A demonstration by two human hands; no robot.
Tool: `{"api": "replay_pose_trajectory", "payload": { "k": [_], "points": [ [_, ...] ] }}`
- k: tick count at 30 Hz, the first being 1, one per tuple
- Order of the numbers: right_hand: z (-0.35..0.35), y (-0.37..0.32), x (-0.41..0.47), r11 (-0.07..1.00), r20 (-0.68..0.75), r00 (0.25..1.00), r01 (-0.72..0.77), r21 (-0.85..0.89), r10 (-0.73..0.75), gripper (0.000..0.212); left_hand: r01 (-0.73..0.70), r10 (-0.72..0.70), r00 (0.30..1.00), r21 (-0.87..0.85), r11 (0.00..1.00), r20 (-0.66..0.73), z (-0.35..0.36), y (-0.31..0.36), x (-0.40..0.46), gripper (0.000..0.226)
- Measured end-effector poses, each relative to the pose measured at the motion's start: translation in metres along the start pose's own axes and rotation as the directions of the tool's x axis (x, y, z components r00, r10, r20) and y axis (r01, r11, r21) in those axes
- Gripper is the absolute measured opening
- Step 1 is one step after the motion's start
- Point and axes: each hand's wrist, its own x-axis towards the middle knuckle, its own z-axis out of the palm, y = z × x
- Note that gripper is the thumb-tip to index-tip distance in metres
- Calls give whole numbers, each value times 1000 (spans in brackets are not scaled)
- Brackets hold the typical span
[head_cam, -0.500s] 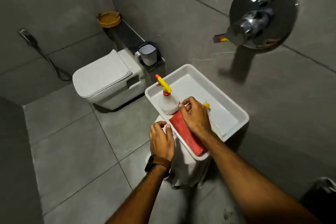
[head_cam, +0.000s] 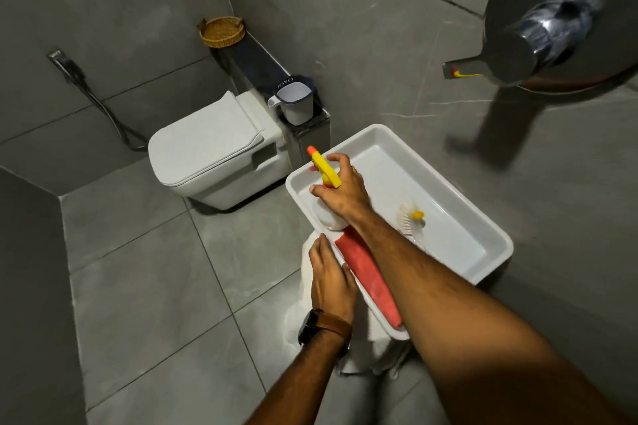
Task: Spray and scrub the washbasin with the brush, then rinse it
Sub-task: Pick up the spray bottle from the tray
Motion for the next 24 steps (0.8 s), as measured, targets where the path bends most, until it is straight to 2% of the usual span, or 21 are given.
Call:
{"api": "replay_pose_trajectory", "payload": {
  "k": [2, 4, 9, 12, 14, 17, 24],
  "points": [
    [-1, -3, -3, 999, 41, 999, 8, -36, -6, 58, 9, -8, 1000, -29, 1000, 11, 1, -1, 0, 63],
    [-4, -4, -10, 999, 49, 999, 16, -29, -14, 61, 12, -12, 1000, -32, 999, 12, 1, -1, -1, 64],
    [-25, 5, -45, 948, -104, 993, 83, 307, -53, 65, 13, -12, 1000, -71, 997, 5, -11, 15, -11, 70],
    [-51, -4, -75, 917, -190, 982, 92, 387, -18, 57, -27, 32, 999, -125, 992, 33, -19, 36, -19, 94],
    [-70, -11, -100, 907, -222, 975, 85, 412, 9, 56, -51, 60, 997, -164, 985, 48, -25, 52, -29, 102],
    [-95, -22, -140, 896, -264, 964, 76, 437, 46, 65, -137, 147, 988, -193, 972, 39, -33, 73, -50, 96],
    [-156, -45, -247, 866, -408, 912, 165, 472, 49, 59, -274, 312, 940, -238, 932, 139, -52, 121, -122, 98]
  ]
}}
